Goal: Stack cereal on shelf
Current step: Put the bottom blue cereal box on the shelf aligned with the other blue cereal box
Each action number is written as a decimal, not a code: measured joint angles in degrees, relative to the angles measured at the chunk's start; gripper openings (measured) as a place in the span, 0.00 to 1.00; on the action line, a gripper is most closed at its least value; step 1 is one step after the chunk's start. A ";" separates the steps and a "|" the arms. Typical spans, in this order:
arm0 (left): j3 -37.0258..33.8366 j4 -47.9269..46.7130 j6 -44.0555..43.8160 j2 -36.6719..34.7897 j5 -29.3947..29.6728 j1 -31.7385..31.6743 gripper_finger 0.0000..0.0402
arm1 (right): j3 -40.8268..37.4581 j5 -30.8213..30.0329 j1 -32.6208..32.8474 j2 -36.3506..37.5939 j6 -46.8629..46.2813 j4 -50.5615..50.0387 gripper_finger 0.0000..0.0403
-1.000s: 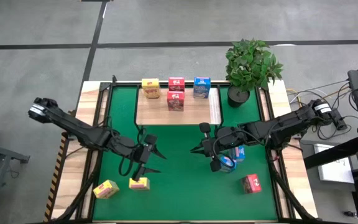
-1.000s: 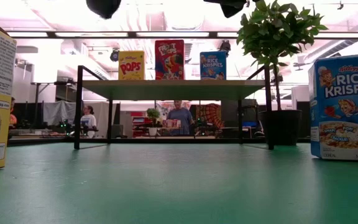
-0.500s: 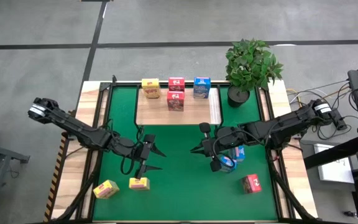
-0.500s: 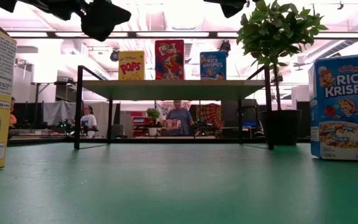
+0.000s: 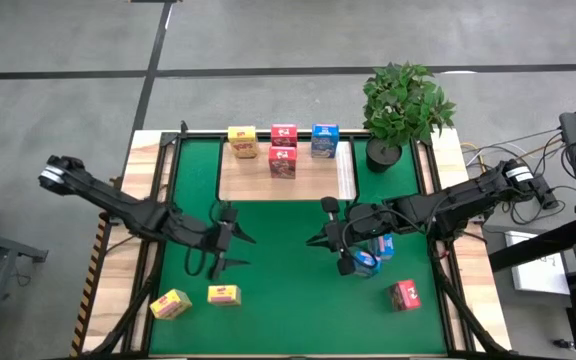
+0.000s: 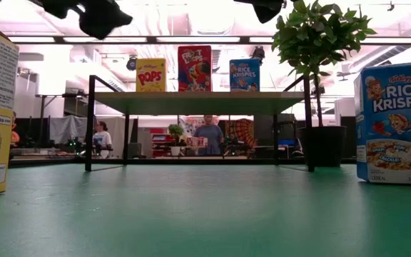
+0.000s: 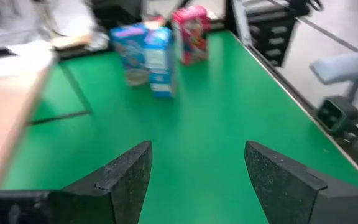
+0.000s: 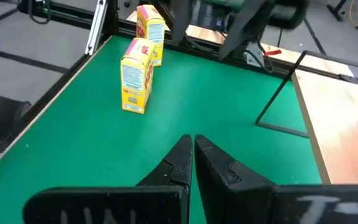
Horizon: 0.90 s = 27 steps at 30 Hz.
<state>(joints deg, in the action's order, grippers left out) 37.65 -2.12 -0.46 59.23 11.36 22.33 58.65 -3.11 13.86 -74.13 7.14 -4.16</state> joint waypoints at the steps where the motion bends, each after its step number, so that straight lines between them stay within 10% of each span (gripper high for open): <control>1: -0.49 -0.50 0.38 -1.99 1.06 0.00 0.60 | 0.00 -0.01 -0.01 0.00 -0.25 0.01 0.02; 10: -8.81 0.82 2.10 -18.30 12.58 -0.06 0.60 | 0.00 -5.21 0.00 -0.02 -10.91 0.58 0.02; 27: -20.51 10.85 1.55 -26.98 13.77 -0.02 0.60 | 0.00 -9.13 -2.73 -0.02 -19.62 0.62 0.02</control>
<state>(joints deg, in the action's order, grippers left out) 17.13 8.74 1.09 32.25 25.12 22.31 58.65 -12.25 11.13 -74.15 -12.47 -3.54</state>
